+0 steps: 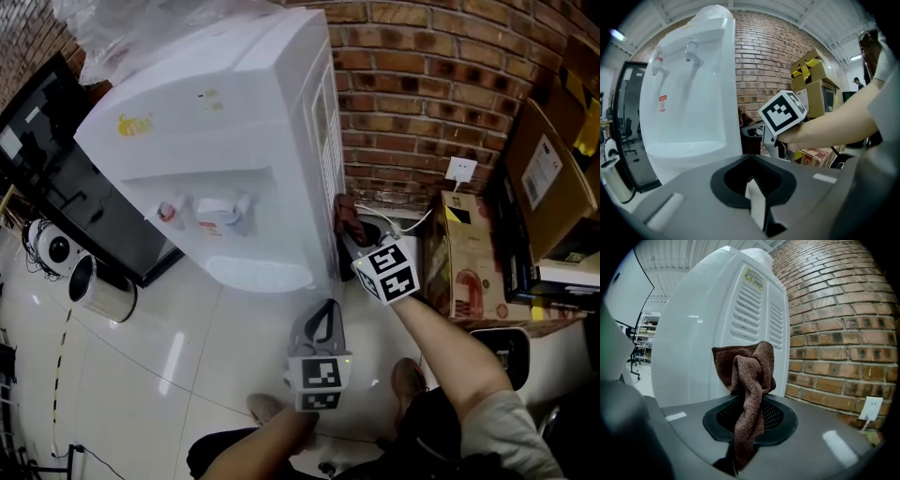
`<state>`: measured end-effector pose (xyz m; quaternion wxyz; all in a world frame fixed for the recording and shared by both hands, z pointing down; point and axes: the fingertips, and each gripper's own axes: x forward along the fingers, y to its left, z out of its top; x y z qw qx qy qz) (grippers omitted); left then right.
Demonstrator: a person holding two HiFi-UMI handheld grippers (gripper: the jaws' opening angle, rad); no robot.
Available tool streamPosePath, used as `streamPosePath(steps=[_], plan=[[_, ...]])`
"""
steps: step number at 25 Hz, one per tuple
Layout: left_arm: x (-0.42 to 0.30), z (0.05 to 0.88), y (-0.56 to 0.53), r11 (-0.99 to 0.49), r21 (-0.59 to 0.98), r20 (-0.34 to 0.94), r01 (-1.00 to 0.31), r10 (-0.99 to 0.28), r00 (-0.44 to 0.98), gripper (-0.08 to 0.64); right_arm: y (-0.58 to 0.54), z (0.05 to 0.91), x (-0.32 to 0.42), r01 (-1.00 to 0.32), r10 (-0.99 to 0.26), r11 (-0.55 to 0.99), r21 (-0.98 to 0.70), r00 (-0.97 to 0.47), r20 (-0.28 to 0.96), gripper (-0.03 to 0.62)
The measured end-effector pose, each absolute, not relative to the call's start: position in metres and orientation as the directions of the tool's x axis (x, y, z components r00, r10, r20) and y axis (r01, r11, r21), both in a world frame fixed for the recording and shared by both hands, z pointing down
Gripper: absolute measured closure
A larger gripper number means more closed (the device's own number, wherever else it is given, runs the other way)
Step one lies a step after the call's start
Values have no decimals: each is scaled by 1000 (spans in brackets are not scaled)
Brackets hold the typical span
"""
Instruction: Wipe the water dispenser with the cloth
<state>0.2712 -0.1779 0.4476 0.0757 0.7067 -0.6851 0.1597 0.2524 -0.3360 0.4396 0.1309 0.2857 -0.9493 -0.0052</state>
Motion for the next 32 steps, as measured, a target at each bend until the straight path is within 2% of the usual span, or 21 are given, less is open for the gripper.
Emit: streamPosePath(steps=[4,10,15,22,32], plan=[[276,482,-176,-70,-181,346,-981,-938,2,560,-344,468,252,-555,-552,828,82,-780,294,525],[277,536,-174,-22,-123,398,-992,-917,-29,560,-350,520,250,-558,-539,827,73,-748,387,523],[286,571,-174,-53,-133,430,-990,-903,-9,560,-344,590,251,-593,-519,805,-15,-716,467,523],[296,619,-172,-71,-123,489,-990,-872,2,560,-333,686,251,-612,-469,787,-78,-676,568,525],[288,646,-176,-53,-109,534,-993,-846,-13,560,-328,754,250,-581,-371,807,-101,-633,679,523]])
